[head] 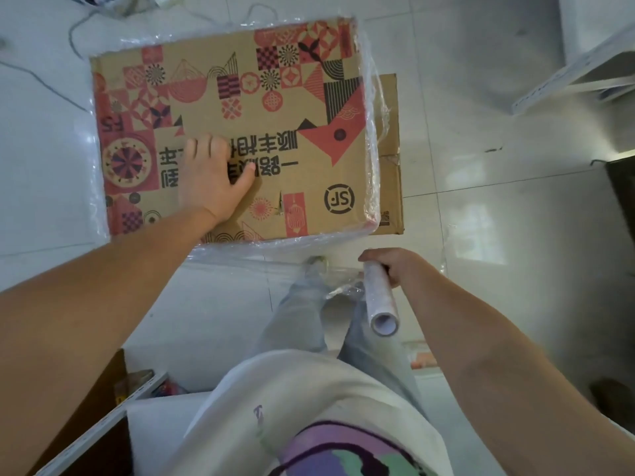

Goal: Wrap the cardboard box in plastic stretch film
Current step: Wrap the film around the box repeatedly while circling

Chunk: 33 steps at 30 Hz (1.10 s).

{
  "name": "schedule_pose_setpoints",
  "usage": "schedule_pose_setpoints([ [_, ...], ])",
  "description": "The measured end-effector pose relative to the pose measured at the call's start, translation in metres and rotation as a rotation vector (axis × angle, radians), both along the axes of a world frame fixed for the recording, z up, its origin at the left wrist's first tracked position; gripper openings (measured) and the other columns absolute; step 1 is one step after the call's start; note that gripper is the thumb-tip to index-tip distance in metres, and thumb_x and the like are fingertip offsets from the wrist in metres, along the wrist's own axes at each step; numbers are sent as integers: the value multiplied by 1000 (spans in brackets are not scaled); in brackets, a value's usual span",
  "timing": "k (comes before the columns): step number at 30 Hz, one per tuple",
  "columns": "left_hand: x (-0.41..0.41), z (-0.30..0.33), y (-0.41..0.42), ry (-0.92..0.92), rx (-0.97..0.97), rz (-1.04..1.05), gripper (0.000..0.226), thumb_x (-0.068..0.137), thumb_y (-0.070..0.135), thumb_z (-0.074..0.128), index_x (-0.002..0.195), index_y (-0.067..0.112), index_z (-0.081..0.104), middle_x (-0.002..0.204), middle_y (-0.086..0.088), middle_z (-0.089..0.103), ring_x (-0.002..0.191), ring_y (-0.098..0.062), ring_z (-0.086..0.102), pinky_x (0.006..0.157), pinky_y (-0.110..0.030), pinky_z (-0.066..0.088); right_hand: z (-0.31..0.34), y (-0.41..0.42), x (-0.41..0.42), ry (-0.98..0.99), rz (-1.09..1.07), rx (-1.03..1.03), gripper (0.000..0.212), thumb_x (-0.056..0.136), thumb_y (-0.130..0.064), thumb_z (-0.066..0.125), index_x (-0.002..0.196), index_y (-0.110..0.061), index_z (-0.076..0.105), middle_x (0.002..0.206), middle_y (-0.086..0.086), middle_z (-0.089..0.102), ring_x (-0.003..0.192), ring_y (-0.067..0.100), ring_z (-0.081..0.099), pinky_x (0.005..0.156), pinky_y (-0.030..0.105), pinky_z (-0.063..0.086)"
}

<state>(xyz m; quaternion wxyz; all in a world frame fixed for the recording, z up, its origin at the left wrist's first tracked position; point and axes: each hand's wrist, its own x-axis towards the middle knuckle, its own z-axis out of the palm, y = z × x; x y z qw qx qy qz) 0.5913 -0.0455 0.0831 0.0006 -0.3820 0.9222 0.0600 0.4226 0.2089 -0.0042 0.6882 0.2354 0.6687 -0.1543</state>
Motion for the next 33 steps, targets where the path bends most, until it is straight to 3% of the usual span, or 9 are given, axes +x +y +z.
schedule_pose_setpoints([
  [2,1,0,1,6,3,8,46,88,48,35,92,4,46,96,-17,48,94,-32,40,84,-39,27,0,2,-8,-13,5,7,21,86,-12,65,98,-2,50,80,15,62,67,26,61,61,38,55],
  [5,-1,2,3,13,17,5,43,90,44,39,92,2,46,97,-18,48,94,-34,40,83,-40,27,-2,0,-20,-3,-93,-20,21,89,-9,59,104,-1,46,82,19,62,69,29,62,74,40,58],
  [8,2,1,3,4,12,19,43,89,45,38,92,3,45,96,-18,47,93,-33,40,82,-40,27,4,-4,-32,42,-175,-46,23,88,-6,60,108,-6,47,86,19,60,70,30,62,65,43,58],
  [12,-1,4,4,-5,27,30,44,88,47,36,92,3,45,96,-17,47,93,-33,40,81,-41,29,14,0,-47,3,-269,-114,22,90,-11,60,106,-1,48,95,19,61,81,28,62,79,38,52],
  [16,-2,5,8,-18,18,35,48,87,49,33,92,2,45,96,-19,47,93,-34,40,81,-44,31,4,-9,-56,-12,-263,-106,29,88,-10,62,112,0,47,91,22,63,47,29,67,49,41,58],
  [18,-1,5,8,-25,12,37,50,87,50,32,92,2,46,96,-19,47,93,-35,40,81,-44,31,2,-13,-61,-16,-274,-100,29,89,-10,63,111,0,47,101,23,62,44,30,66,46,44,55],
  [24,-2,5,6,-59,6,42,55,85,52,29,92,0,47,97,-20,47,92,-33,40,81,-44,29,9,-28,-77,-41,-271,-100,21,89,-12,64,86,2,48,87,22,60,99,33,62,87,45,52],
  [29,-3,5,6,-67,5,44,52,85,51,30,91,1,46,96,-18,46,91,-32,38,80,-42,27,16,-31,-82,-60,-281,-111,30,89,-17,65,106,3,50,86,22,58,71,33,60,46,41,55],
  [33,0,3,6,-42,13,36,52,85,50,32,91,0,46,95,-19,46,91,-33,39,81,-44,30,6,-35,-85,-45,-258,-144,50,87,-17,67,130,0,47,116,23,58,74,34,61,49,43,58],
])
